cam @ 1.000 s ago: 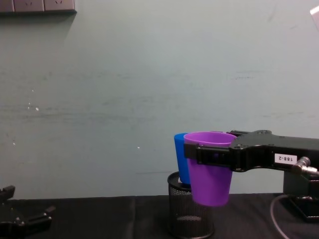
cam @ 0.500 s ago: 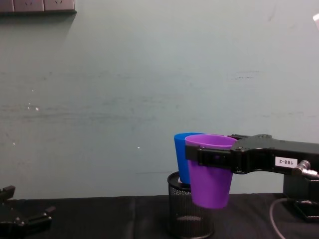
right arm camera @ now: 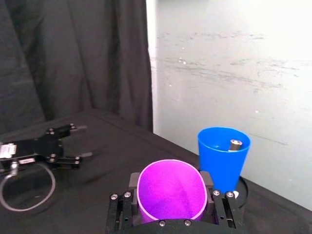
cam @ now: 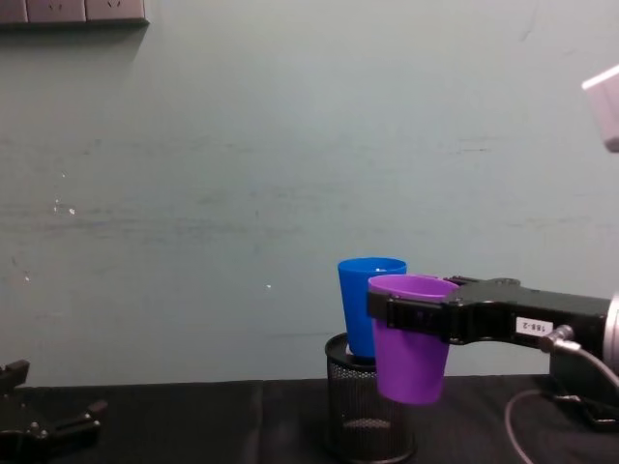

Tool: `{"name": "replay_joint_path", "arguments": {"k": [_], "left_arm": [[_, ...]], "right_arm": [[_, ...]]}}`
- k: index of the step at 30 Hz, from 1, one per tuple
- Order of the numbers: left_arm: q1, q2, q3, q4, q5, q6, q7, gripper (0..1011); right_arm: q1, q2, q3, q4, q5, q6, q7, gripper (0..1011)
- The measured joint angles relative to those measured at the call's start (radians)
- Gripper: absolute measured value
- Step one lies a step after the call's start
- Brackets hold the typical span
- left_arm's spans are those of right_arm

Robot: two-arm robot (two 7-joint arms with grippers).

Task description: Pick up one cup with a gripper and tap it against the other cup.

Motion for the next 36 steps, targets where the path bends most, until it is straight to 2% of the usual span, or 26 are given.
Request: {"name": "replay_joint_path", "arguments": {"k": [8, 18, 36], "left_arm": [[0.0, 0.0, 0.0, 0.0, 0.0, 0.0, 0.0, 1000], [0.0, 0.0, 0.0, 0.0, 0.0, 0.0, 0.0, 1000], [0.0, 0.0, 0.0, 0.0, 0.0, 0.0, 0.0, 1000]], "right_arm": [[0.057, -0.039, -0.017, 0.089, -0.046, -0.029, -0.007, 741], [0.11, -0.084, -0.02, 0.165, -0.087, -0.049, -0.016, 741], [0.153, -0.126, 0.009, 0.218, -0.106, -0.068, -0.02, 742]]}}
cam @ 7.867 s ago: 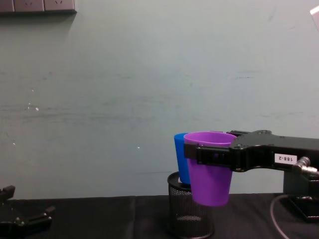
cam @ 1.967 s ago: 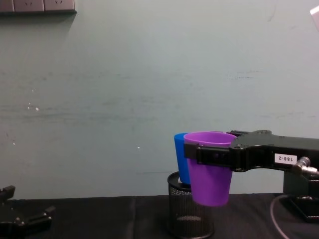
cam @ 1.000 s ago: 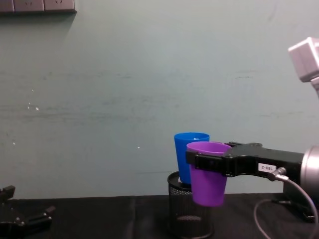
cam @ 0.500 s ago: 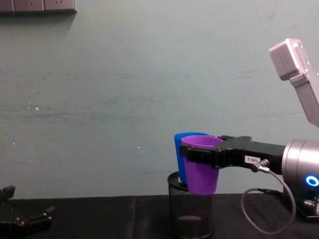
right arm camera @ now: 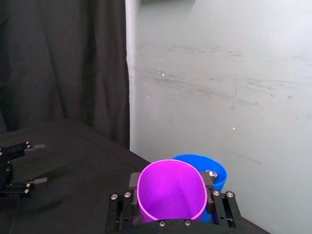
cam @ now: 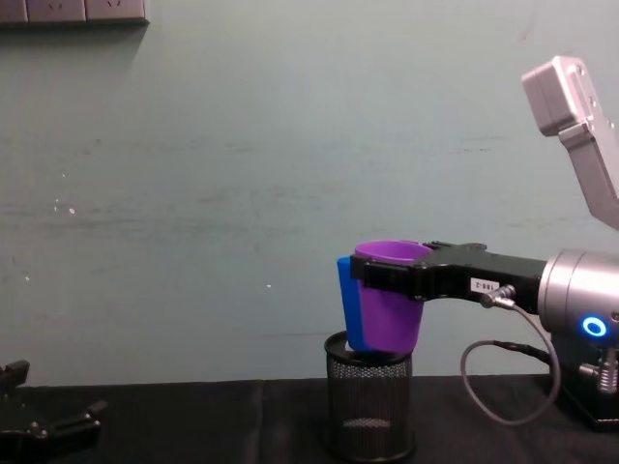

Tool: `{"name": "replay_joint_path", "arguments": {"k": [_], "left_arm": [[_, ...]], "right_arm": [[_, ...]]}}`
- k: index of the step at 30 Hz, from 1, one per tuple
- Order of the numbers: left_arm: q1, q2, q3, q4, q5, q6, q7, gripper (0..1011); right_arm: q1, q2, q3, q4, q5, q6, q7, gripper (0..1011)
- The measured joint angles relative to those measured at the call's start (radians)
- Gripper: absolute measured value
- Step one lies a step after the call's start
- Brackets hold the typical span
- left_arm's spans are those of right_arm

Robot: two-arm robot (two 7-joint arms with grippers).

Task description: Pick up one cup with a gripper and tap it against the other cup.

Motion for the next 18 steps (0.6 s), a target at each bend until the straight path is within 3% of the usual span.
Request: {"name": "replay_joint_path", "arguments": {"k": [18], "left_arm": [[0.0, 0.0, 0.0, 0.0, 0.0, 0.0, 0.0, 1000]], "right_arm": [[0.015, -0.022, 0.007, 0.012, -0.009, 0.004, -0.002, 742]]}}
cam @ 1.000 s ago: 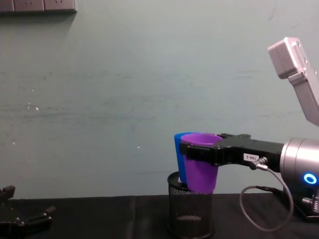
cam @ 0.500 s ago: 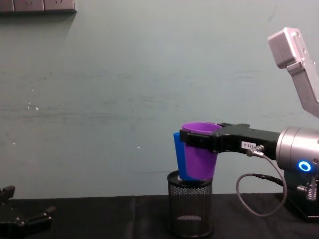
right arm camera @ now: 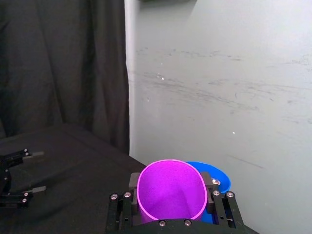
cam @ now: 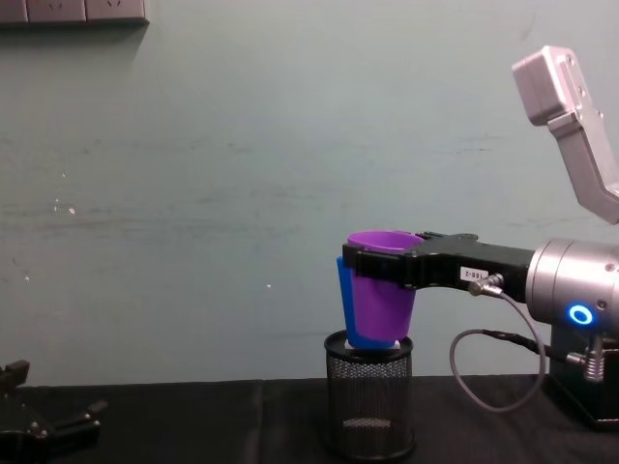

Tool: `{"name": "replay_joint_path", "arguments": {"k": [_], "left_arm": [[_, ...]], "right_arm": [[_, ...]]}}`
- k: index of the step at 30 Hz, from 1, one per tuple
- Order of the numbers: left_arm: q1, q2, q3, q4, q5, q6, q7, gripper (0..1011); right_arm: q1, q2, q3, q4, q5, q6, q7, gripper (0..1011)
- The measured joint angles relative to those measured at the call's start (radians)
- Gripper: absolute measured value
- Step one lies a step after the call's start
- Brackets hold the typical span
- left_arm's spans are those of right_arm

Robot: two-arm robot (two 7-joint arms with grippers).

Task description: Pick up one cup with a gripper and tap it against the other cup.

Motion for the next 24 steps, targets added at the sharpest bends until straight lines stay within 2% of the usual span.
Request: {"name": "replay_joint_path", "arguments": {"k": [24], "left_arm": [[0.0, 0.0, 0.0, 0.0, 0.0, 0.0, 0.0, 1000]], "right_arm": [[0.008, -0.006, 0.007, 0.007, -0.022, -0.009, -0.01, 741]]}}
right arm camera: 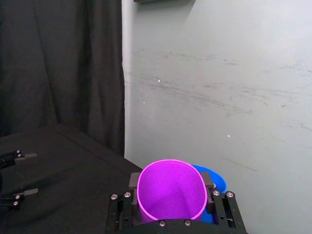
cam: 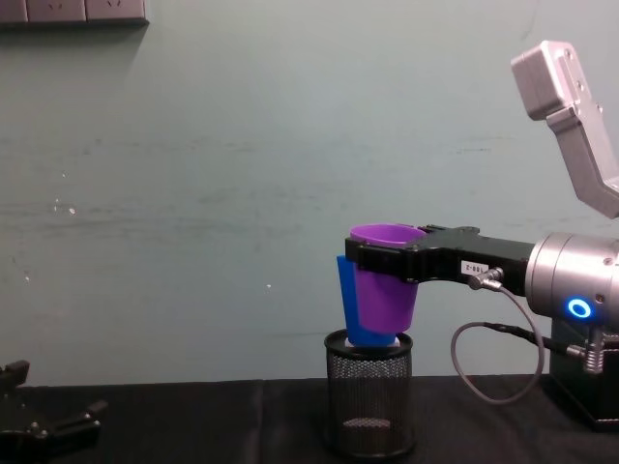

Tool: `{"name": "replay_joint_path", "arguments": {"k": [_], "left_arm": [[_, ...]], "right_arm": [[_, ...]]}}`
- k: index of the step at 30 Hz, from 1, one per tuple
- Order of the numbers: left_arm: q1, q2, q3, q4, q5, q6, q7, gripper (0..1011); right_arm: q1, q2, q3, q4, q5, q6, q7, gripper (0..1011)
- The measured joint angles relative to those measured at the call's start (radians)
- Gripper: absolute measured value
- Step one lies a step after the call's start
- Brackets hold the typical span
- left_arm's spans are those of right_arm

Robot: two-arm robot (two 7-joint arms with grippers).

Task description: Pick up one cup with a gripper and tap it against the other cup.

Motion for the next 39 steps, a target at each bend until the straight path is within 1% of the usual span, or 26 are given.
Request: {"name": "replay_joint_path", "arguments": {"k": [39], "left_arm": [[0.0, 0.0, 0.0, 0.0, 0.0, 0.0, 0.0, 1000]], "right_arm": [[-0.001, 0.0, 0.0, 0.0, 0.005, 0.002, 0.0, 742]]}}
